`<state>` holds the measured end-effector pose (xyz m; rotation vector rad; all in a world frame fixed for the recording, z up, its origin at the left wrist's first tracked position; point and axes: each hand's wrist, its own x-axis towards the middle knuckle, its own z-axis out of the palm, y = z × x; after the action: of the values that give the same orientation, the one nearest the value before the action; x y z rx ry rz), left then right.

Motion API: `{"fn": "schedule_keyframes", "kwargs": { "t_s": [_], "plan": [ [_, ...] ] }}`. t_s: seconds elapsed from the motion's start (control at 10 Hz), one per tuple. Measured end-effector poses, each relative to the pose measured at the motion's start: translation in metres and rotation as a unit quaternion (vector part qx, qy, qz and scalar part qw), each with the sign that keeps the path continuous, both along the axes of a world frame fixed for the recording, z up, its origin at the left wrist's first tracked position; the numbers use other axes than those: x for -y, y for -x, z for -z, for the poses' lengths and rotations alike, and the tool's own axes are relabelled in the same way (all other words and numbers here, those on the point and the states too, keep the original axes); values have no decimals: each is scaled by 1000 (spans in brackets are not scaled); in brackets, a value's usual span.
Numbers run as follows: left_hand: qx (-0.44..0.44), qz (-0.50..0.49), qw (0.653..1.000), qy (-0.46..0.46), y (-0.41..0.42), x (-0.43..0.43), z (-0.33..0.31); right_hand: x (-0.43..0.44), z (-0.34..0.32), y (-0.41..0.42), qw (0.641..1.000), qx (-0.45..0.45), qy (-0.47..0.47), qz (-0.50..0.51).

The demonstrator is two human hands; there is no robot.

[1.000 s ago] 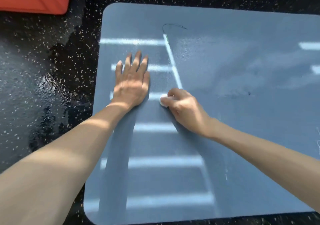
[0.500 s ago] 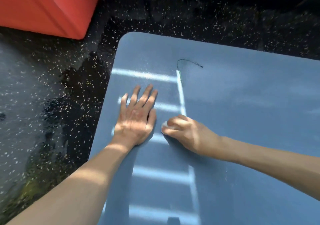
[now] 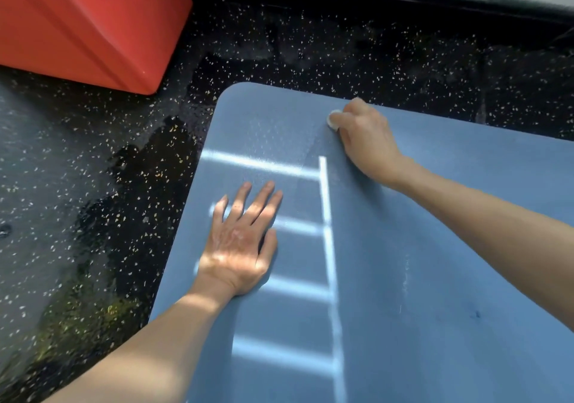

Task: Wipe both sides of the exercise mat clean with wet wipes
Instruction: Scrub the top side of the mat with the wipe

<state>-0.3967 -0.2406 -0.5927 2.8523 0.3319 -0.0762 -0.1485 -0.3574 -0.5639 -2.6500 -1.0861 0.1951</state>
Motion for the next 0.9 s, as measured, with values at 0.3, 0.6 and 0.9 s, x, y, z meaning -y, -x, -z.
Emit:
{"fn": "schedule_keyframes", "kwargs": {
  "t_s": [0.3, 0.6, 0.9],
  "plan": [
    [-12, 1, 1000, 1, 0, 0, 1, -7, 1, -28, 996, 65, 14, -55],
    [-16, 2, 1000, -1, 0, -2, 1, 9, -32, -55, 964, -86, -187, 170],
    [-21, 4, 1000, 7, 2, -1, 0, 37, -55, -49, 612, -565, -424, 356]
  ]
}}
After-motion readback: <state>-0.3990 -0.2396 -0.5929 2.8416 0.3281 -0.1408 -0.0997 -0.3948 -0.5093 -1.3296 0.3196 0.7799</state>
